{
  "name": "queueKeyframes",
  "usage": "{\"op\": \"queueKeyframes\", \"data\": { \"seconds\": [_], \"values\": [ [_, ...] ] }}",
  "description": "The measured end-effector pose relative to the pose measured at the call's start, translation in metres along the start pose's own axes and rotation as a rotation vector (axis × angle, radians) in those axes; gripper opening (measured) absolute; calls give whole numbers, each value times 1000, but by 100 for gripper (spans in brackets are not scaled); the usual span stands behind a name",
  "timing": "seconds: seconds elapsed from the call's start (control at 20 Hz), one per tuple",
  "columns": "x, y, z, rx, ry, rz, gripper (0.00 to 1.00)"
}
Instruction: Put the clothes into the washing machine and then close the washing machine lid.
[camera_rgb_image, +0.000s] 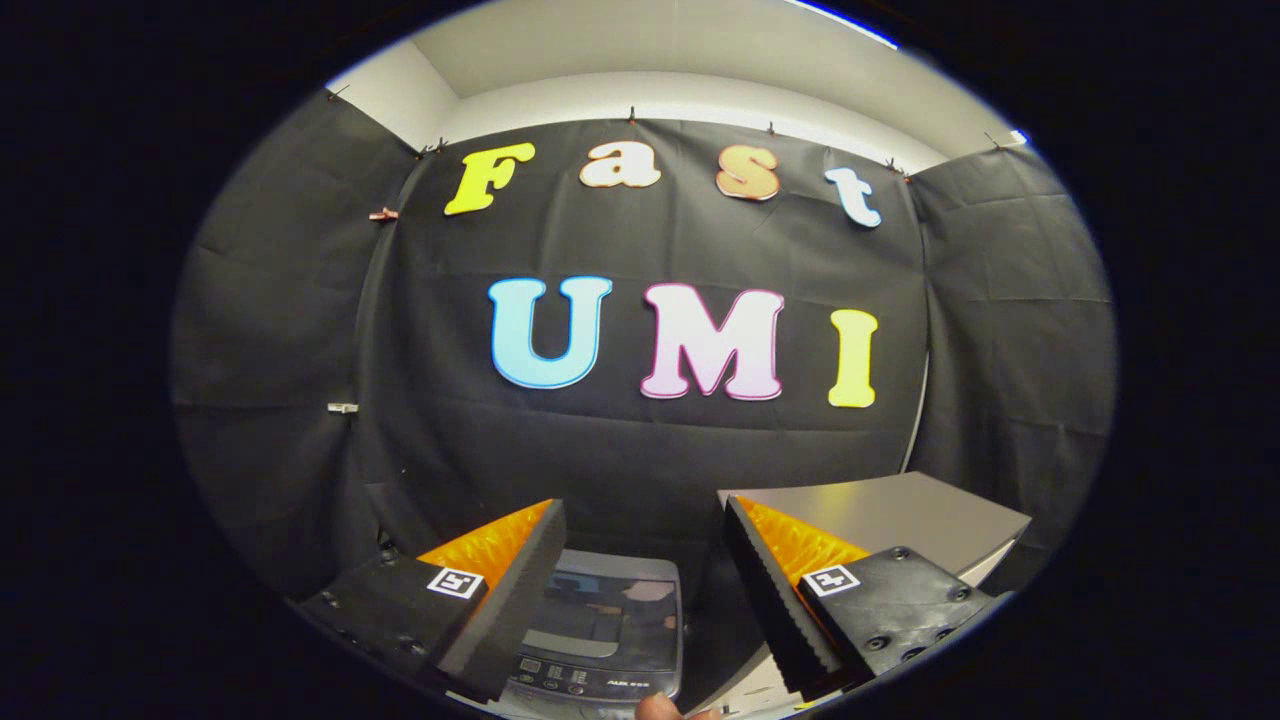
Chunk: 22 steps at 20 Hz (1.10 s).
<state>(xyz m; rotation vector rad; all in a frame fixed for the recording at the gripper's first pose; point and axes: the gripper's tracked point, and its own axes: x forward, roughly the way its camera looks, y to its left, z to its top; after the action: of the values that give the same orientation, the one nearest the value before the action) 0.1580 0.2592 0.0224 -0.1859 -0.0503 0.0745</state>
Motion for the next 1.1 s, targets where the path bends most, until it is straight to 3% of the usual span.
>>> {"op": "queueKeyframes", "data": {
  "seconds": [0.45,0.85,1.1],
  "values": [
    [-51,-54,13,27,-57,-32,100],
    [-61,-94,6,116,-42,-84,99],
    [-62,-102,9,85,-48,-103,99]
  ]
}}
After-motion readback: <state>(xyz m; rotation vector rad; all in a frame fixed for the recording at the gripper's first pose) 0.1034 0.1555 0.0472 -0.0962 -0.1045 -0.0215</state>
